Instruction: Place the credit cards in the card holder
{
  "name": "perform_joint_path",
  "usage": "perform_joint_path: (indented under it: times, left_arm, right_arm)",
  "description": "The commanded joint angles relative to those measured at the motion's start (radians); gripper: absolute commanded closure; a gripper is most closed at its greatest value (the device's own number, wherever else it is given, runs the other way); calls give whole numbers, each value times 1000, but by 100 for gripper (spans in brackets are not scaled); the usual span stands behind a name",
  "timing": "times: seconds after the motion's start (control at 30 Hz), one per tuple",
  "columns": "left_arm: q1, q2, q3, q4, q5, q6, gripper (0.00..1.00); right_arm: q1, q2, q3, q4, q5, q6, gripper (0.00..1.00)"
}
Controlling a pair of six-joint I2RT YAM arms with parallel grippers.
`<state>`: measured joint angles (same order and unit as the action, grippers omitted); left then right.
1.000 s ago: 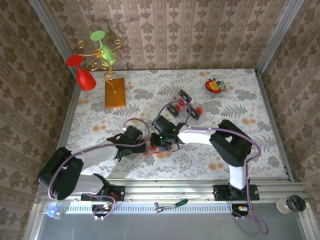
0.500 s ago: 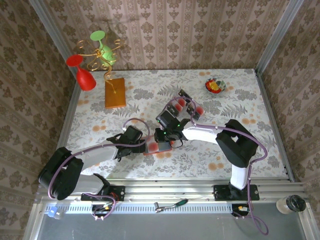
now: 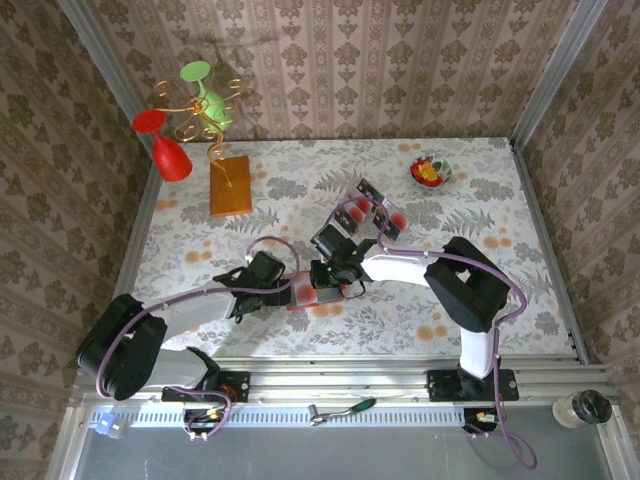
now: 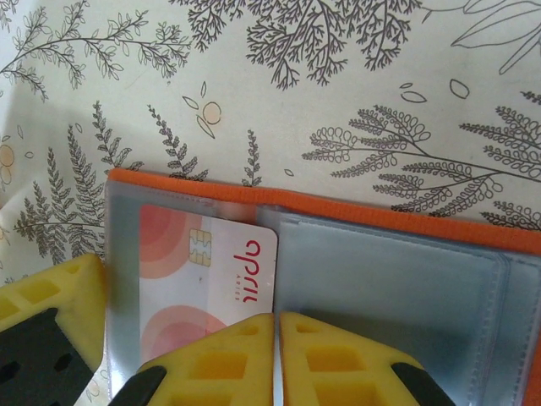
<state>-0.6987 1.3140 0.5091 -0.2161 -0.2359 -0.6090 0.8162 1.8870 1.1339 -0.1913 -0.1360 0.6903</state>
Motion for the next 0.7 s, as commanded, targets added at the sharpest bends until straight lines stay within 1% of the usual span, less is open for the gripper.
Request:
perform_joint_path:
  times: [0.0, 0.27, 0.67]
  left_arm:
    - [8, 11, -12, 23, 20, 8, 10]
    - [8, 11, -10, 25, 23, 8, 10]
    - [10, -11, 14, 3, 24, 15, 10]
  right_arm:
    - [12, 28, 11, -16, -8, -5, 88]
    - [20, 47, 25, 8, -49, 16, 89]
    - [42, 72, 66, -6, -65, 21, 89]
